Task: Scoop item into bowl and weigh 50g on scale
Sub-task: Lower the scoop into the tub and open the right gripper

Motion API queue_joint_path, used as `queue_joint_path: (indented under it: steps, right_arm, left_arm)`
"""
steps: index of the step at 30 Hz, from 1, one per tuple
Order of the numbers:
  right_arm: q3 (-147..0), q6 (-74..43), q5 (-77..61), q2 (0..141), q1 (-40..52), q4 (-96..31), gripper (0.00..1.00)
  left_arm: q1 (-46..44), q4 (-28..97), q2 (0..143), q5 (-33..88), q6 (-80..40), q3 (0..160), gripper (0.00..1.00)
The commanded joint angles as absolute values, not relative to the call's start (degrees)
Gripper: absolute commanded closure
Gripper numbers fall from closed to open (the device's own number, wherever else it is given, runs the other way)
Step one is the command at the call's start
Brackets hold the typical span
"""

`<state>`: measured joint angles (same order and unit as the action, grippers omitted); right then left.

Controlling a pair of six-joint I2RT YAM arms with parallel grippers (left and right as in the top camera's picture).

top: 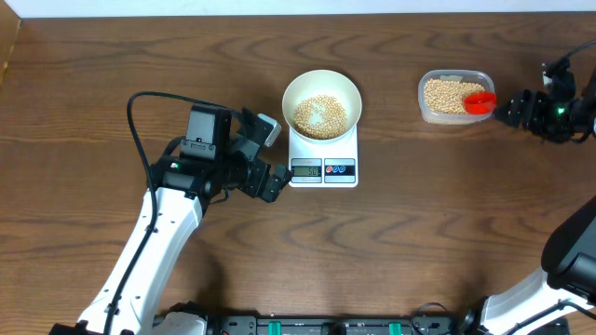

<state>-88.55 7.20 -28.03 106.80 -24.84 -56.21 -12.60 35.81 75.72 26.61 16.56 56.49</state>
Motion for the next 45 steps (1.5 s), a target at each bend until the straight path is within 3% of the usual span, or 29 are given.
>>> queue_joint_path:
  steps: [1, 4, 12, 25, 36, 45]
  right_arm:
    - [-89.17, 5.78, -24.69, 106.63, -25.04, -57.74, 0.18]
    - [-89.17, 4.71, -24.32, 106.63, -25.06, -58.35, 0.01]
    - [-89.17, 2.57, -24.36, 106.63, -25.06, -59.59, 0.01]
    - [-89.17, -19.75, -29.12, 106.63, -25.08, -55.75, 0.01]
    - [-89.21, -19.42, -33.19, 106.52, -25.43, -54.08, 0.02]
    - [-89.25, -7.44, -37.93, 100.62, -25.54, -51.57, 0.01]
  left_arm:
    - [-12.62, 35.97, 75.88, 26.30, 16.91, 56.47, 0.00]
    - [-12.62, 35.97, 75.88, 26.28, 16.91, 56.47, 0.00]
    - [-12.62, 35.97, 75.88, 26.28, 16.91, 56.47, 0.00]
    - [-12.62, 35.97, 75.88, 26.28, 16.91, 56.47, 0.00]
    - [-12.62, 35.97, 75.88, 26.28, 16.91, 56.47, 0.00]
    - [-12.62, 35.97, 75.88, 26.28, 16.91, 56.47, 0.00]
